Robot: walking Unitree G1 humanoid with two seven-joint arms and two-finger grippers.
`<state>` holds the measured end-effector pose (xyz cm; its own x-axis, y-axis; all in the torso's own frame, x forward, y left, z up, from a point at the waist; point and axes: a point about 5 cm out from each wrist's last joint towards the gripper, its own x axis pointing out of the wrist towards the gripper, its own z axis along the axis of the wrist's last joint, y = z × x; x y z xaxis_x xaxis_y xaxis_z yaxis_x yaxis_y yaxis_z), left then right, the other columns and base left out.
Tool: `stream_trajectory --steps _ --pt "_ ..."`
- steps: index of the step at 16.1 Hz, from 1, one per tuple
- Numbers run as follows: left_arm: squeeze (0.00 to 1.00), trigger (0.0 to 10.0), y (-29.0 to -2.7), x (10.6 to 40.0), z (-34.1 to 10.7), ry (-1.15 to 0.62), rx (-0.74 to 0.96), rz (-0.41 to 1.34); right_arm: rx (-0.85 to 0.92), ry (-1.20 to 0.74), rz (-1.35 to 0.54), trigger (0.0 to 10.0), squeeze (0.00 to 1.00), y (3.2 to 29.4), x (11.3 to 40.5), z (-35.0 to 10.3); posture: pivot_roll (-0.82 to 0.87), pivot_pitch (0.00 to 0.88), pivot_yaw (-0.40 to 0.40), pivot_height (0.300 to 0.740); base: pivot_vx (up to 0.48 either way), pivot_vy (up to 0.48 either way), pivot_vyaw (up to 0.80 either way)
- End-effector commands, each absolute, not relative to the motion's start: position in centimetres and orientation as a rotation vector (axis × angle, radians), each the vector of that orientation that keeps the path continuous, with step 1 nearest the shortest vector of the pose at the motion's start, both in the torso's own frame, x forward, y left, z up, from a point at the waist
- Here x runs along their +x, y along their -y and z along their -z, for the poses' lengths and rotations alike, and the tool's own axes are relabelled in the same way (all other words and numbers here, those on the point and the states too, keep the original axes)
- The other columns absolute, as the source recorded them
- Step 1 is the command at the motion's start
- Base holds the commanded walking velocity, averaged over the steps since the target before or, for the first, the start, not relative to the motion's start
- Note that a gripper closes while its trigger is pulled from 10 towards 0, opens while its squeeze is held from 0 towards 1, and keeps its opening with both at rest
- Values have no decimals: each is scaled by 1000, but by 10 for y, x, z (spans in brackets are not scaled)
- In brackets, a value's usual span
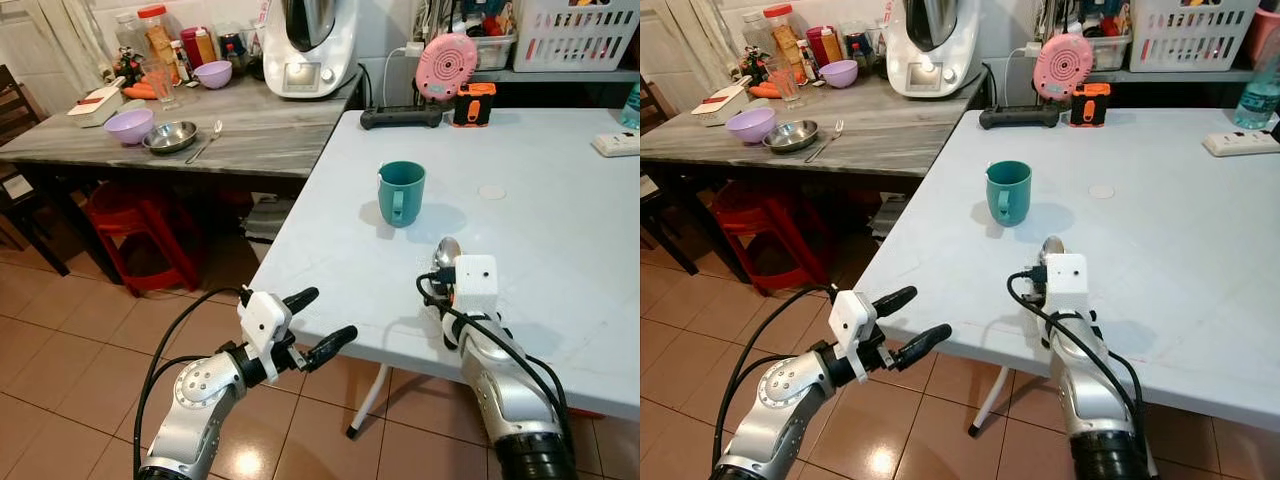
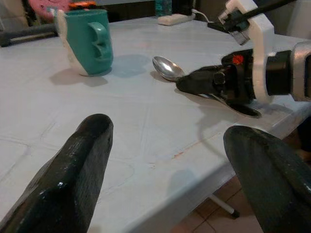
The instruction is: Setting the table
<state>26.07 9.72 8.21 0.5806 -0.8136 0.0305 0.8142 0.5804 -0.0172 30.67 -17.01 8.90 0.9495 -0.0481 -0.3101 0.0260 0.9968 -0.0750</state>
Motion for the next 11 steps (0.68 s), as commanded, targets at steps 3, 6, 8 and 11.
stream_trajectory --steps 3,6,8,11 --pt "0 10000 -100 259 -83 9 -14 976 -66 -437 41 10000 0 172 294 -66 -106 0 129 740 0 0 0" --pt "0 10000 -99 258 -83 8 -11 991 -59 -455 56 0 0 179 292 -64 -105 0 129 740 0 0 0" --pt "0 10000 -99 258 -84 6 -12 999 -61 -458 64 0 0 182 294 -65 -104 0 129 740 0 0 0" --pt "0 10000 -99 257 -85 6 -13 1004 -63 -453 76 353 0 185 296 -66 -100 0 129 740 0 0 0"
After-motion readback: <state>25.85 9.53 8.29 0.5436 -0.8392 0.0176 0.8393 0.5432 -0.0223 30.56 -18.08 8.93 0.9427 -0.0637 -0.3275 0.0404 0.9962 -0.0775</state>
